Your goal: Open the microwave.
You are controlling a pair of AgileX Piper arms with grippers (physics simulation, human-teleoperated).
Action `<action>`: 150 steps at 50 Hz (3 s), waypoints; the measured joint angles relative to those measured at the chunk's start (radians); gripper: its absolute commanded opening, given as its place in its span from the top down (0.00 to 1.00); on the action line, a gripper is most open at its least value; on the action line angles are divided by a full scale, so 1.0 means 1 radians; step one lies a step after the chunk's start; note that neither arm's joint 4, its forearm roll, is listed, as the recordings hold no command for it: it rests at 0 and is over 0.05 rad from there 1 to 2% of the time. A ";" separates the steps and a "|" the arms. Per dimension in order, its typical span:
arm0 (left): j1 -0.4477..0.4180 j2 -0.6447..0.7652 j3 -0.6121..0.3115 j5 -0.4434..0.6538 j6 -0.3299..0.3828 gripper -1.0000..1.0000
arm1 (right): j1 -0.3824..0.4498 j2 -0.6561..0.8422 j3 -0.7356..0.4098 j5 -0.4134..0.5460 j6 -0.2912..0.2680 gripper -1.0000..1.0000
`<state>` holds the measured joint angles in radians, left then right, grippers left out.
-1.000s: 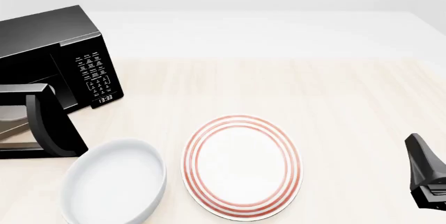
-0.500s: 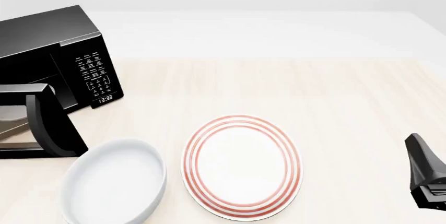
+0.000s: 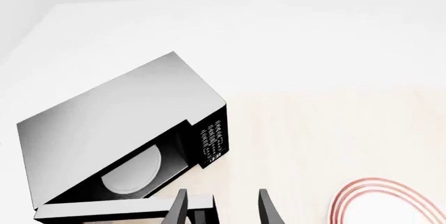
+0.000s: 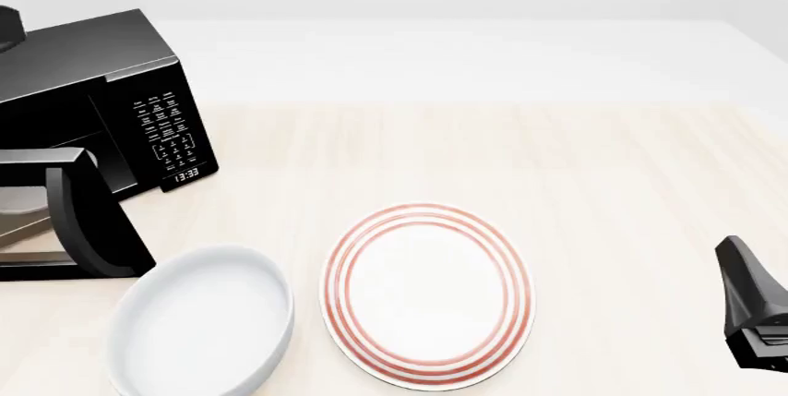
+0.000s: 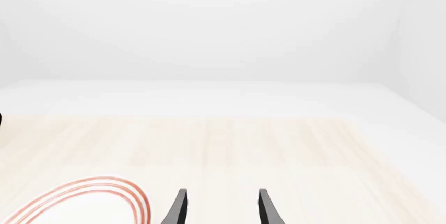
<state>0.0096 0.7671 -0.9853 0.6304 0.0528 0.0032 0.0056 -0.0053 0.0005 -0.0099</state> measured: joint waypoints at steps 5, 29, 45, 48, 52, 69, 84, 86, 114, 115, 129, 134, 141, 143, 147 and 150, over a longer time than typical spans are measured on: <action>0.005 0.038 -0.033 0.037 0.014 0.00 | 0.000 0.000 0.000 0.000 0.000 0.00; 0.043 0.208 -0.125 0.115 0.065 0.00 | 0.000 0.000 0.000 0.000 0.000 0.00; 0.068 0.268 -0.110 0.090 0.036 0.00 | 0.000 0.000 0.000 0.000 0.000 0.00; 0.072 0.275 -0.105 0.083 0.031 0.00 | 0.000 0.000 0.000 0.000 0.000 0.00; 0.080 0.286 -0.103 0.075 0.026 0.00 | 0.000 0.000 0.000 0.000 0.000 0.00; 0.095 0.375 -0.133 0.036 0.018 0.00 | 0.000 0.000 0.000 0.000 0.000 0.00; 0.103 0.442 -0.111 -0.008 0.004 0.00 | 0.000 0.000 0.000 0.000 0.000 0.00; 0.102 0.449 -0.108 -0.012 0.001 0.00 | 0.000 0.000 0.000 0.000 0.000 0.00; 0.157 0.517 -0.068 -0.073 0.000 0.00 | 0.000 0.000 0.000 0.000 0.000 0.00; 0.160 0.520 -0.066 -0.075 0.000 0.00 | 0.000 0.000 0.000 0.000 0.000 0.00; 0.201 0.549 -0.033 -0.113 0.013 0.00 | 0.000 0.000 0.000 0.000 0.000 0.00; 0.212 0.554 -0.022 -0.124 0.016 0.00 | 0.000 0.000 0.000 0.000 0.000 0.00; 0.225 0.560 -0.007 -0.137 0.018 0.00 | 0.000 0.000 0.000 0.000 0.000 0.00; 0.228 0.560 -0.003 -0.140 0.019 0.00 | 0.000 0.000 0.000 0.000 0.000 0.00; 0.234 0.560 0.005 -0.144 0.019 0.00 | 0.000 0.000 0.000 0.000 0.000 0.00; 0.238 0.558 0.012 -0.147 0.020 0.00 | 0.000 0.000 0.000 0.000 0.000 0.00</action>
<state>0.2478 1.3251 -0.9734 0.4838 0.0732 0.0032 0.0055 -0.0053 0.0005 -0.0101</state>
